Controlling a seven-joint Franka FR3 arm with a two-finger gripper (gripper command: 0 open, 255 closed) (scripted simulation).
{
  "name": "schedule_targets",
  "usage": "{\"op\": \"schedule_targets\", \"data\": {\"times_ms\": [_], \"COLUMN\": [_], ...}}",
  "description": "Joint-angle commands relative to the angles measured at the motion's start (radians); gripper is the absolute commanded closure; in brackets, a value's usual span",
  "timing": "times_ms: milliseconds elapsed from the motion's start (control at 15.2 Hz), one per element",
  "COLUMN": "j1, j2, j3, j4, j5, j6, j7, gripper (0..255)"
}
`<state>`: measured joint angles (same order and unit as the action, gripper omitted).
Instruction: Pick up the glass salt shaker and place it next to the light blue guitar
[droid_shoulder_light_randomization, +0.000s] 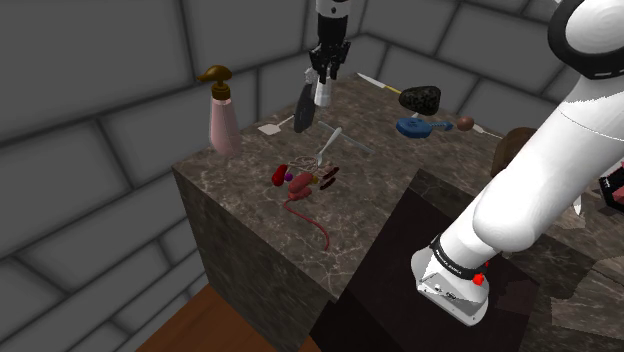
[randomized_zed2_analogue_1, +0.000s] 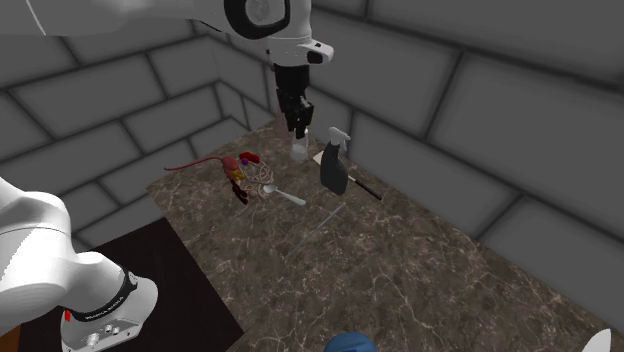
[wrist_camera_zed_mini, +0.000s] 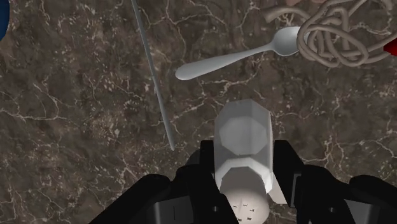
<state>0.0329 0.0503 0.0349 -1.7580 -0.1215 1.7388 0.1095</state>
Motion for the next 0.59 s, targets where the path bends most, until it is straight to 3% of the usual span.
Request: {"op": "schedule_targets", "data": {"times_ms": [0,528], "j1": [-0.022,-0.119], "j2": [0.012,0.087], "j3": [-0.020,-0.101], "j4": [0.006,0.060], "j5": [-0.002,-0.003], "j6": [0.010,0.053], "j7": [-0.040,-0.214], "gripper": [255,255]}}
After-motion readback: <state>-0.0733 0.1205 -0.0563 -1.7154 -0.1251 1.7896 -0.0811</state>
